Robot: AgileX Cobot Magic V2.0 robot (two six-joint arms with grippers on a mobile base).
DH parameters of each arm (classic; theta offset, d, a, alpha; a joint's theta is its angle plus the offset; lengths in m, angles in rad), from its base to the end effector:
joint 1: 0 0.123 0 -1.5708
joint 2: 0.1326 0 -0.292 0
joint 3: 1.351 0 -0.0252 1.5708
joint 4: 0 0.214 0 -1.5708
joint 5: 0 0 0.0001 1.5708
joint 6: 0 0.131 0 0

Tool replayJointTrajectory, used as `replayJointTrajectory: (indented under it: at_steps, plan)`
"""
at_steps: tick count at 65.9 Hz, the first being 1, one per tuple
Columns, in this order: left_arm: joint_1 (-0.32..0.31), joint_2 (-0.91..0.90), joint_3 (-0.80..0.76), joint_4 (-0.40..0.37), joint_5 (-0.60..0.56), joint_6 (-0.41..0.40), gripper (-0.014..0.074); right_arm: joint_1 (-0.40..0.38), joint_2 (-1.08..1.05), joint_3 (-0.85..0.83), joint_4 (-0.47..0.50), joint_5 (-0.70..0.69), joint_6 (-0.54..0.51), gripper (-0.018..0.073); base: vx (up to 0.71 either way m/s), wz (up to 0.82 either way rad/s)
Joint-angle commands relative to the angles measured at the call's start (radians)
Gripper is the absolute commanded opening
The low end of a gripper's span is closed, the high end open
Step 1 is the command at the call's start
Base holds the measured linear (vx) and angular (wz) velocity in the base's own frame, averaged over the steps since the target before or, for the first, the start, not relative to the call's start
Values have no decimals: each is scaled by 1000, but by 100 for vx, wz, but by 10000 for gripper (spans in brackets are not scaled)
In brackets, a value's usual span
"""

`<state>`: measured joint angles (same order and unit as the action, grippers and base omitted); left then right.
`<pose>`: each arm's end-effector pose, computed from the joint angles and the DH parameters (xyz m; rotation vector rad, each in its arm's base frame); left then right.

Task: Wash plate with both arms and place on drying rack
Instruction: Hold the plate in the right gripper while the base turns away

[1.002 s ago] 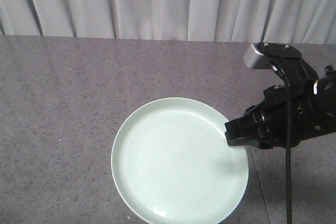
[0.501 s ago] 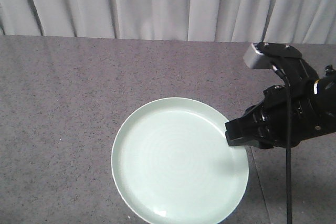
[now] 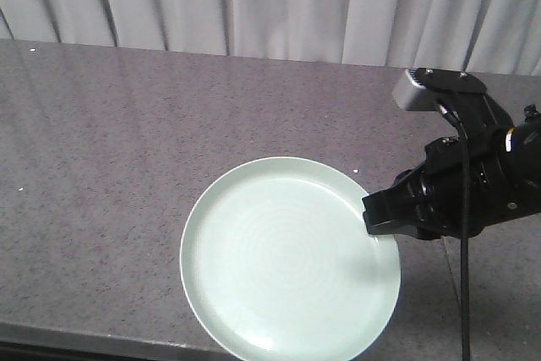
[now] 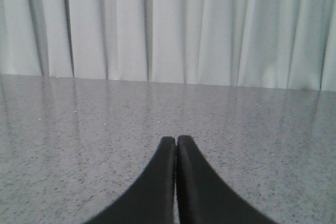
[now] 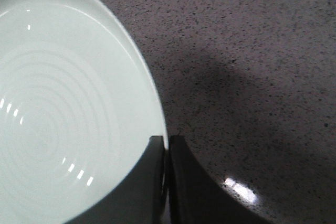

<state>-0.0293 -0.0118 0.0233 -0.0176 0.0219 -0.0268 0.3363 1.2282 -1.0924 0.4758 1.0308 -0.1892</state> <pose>0.0524 -0.0016 0.2064 -0.0111 1.5172 -0.0593 0.1873 0.1200 0.3203 -0.4948 2.5679 0.6704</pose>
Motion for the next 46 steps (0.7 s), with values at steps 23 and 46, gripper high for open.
replayJointTrajectory:
  at_steps: [23, 46]
  plan:
    - [-6, -12, -28, -8, -77, 0, -7, -1, -25, -26, 30, -37, -6, -9, -7, 32]
    - [-6, -12, -28, -8, -77, 0, -7, -1, -25, -26, 30, -37, -6, -9, -9, 42]
